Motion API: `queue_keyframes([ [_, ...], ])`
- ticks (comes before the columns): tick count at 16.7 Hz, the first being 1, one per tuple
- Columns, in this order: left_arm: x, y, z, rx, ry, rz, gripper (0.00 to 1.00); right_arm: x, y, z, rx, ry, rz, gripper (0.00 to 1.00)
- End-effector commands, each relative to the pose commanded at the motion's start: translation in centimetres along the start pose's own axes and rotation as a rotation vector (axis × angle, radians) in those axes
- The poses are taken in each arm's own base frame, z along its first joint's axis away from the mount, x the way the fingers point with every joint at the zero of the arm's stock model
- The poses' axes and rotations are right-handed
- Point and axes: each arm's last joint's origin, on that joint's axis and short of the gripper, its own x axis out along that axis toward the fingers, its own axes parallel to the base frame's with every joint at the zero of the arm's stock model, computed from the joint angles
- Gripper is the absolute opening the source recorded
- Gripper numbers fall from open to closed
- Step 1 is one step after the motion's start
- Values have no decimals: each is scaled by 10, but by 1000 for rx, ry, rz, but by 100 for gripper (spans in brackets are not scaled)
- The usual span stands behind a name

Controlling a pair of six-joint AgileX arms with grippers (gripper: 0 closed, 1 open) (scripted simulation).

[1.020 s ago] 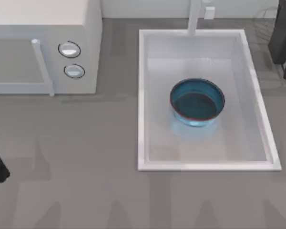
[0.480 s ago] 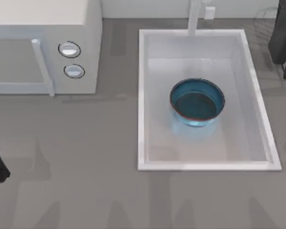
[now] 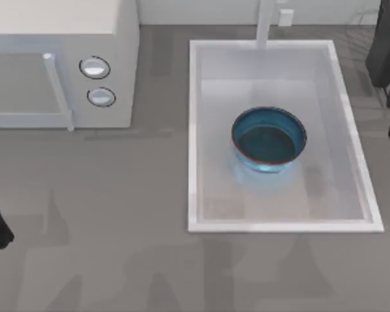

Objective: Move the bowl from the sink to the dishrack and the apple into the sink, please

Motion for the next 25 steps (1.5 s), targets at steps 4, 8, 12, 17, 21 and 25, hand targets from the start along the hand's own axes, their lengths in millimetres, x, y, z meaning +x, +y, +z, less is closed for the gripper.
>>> queue_keyframes([
  [4,0,0,0,0,0,0,100,64,41,49,56,364,-52,100],
  [8,0,0,0,0,0,0,100,151,87,73,61,615,-139,100],
  [12,0,0,0,0,0,0,100,226,132,78,13,685,-203,100],
  [17,0,0,0,0,0,0,100,279,173,77,-64,591,-226,100],
  [21,0,0,0,0,0,0,100,293,187,77,-96,515,-228,100],
  [25,0,0,0,0,0,0,100,294,187,77,-98,510,-227,100],
])
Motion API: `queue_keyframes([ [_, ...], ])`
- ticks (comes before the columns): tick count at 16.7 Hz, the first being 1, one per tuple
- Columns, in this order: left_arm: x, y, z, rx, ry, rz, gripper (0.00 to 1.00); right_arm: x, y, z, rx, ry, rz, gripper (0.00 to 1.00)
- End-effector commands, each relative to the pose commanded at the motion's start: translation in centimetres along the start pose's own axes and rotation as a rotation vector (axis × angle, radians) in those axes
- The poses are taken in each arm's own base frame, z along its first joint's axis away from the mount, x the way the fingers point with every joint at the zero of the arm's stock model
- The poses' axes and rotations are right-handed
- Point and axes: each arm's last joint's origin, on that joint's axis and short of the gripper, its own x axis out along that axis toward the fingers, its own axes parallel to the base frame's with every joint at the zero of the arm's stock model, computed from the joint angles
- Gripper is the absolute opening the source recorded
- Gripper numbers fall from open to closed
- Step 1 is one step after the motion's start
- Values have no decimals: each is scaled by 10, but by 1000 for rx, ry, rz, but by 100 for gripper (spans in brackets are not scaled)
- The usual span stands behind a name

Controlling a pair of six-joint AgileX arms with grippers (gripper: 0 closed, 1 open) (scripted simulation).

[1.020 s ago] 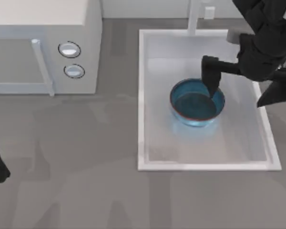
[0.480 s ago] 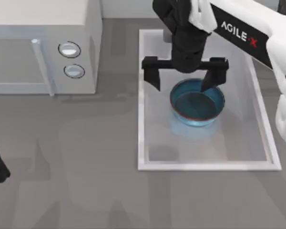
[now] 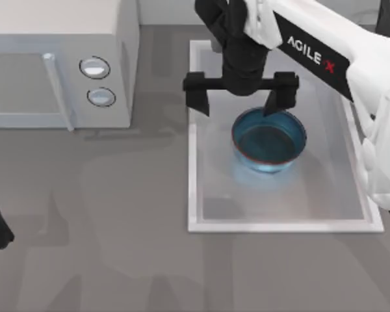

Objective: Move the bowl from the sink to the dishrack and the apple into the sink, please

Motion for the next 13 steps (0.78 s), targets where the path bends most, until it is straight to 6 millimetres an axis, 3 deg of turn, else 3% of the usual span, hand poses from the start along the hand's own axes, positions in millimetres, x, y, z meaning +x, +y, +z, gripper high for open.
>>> queue_keyframes([
  [4,0,0,0,0,0,0,100,8,-1,1,0,1,-1,100],
  [10,0,0,0,0,0,0,100,94,0,1,0,-1,1,100],
  [13,0,0,0,0,0,0,100,100,0,0,0,0,0,100],
])
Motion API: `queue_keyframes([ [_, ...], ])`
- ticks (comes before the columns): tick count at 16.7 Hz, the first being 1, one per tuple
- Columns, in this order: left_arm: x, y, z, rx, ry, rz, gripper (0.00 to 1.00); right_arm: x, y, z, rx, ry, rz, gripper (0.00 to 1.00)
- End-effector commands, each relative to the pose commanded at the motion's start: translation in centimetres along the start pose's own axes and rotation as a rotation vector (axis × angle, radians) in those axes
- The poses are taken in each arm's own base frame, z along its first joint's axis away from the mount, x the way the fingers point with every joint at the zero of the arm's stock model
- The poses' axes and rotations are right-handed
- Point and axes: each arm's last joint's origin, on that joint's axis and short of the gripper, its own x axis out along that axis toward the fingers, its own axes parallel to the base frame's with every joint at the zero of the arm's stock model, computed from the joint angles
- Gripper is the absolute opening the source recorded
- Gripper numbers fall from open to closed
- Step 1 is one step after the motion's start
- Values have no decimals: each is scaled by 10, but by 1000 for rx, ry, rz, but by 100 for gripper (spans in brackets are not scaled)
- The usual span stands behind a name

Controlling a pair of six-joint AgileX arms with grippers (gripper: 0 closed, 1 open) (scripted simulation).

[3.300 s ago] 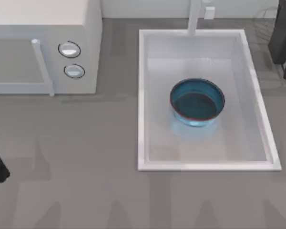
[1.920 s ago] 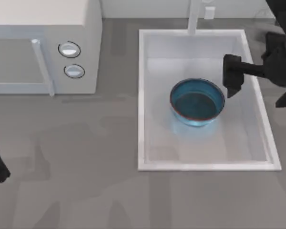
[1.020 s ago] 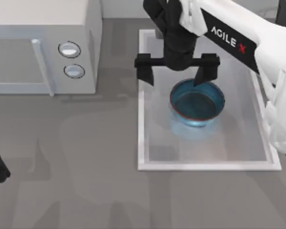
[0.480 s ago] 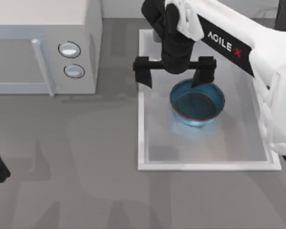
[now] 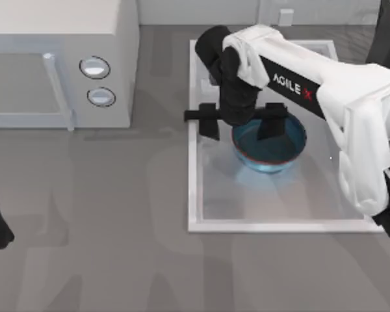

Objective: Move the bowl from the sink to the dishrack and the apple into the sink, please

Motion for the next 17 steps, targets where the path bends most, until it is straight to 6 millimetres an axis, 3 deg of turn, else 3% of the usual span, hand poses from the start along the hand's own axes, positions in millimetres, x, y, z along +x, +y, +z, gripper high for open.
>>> queue_keyframes([
  [1,0,0,0,0,0,0,100,0,0,0,0,0,0,100],
  [14,0,0,0,0,0,0,100,0,0,0,0,0,0,2],
  [17,0,0,0,0,0,0,100,0,0,0,0,0,0,0],
])
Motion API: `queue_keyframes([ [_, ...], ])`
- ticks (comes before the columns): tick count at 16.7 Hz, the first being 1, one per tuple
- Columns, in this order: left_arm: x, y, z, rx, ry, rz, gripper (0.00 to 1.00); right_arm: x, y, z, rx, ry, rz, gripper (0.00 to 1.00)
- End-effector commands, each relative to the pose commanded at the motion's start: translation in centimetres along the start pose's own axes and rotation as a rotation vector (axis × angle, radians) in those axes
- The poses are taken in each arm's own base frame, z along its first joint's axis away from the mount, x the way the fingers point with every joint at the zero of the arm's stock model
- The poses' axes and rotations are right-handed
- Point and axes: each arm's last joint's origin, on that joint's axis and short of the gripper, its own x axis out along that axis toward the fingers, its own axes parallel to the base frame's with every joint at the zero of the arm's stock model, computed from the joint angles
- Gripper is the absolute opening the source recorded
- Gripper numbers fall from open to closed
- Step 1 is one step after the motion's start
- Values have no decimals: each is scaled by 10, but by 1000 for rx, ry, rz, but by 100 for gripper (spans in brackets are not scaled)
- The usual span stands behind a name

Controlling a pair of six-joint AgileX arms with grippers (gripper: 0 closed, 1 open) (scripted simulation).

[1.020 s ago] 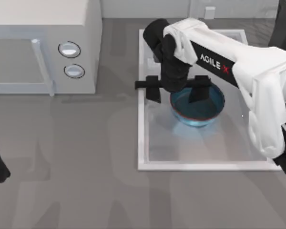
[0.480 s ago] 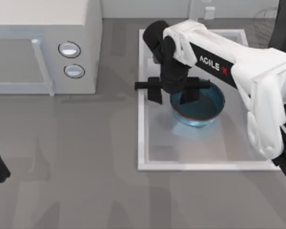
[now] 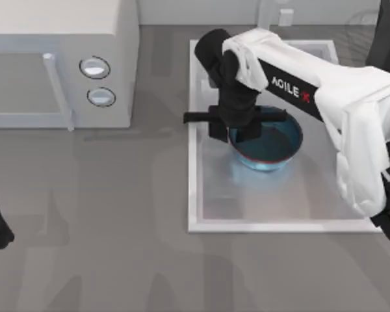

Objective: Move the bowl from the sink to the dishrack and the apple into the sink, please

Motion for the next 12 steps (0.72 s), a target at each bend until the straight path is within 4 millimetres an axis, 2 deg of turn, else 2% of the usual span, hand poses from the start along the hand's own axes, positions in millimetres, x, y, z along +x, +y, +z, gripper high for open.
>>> queue_keyframes([
  [5,0,0,0,0,0,0,100,0,0,0,0,0,0,0],
  [8,0,0,0,0,0,0,100,-8,1,0,2,-4,1,0],
  [10,0,0,0,0,0,0,100,-28,11,-7,0,-4,1,0],
  [12,0,0,0,0,0,0,100,-61,25,-20,-1,0,-1,0],
])
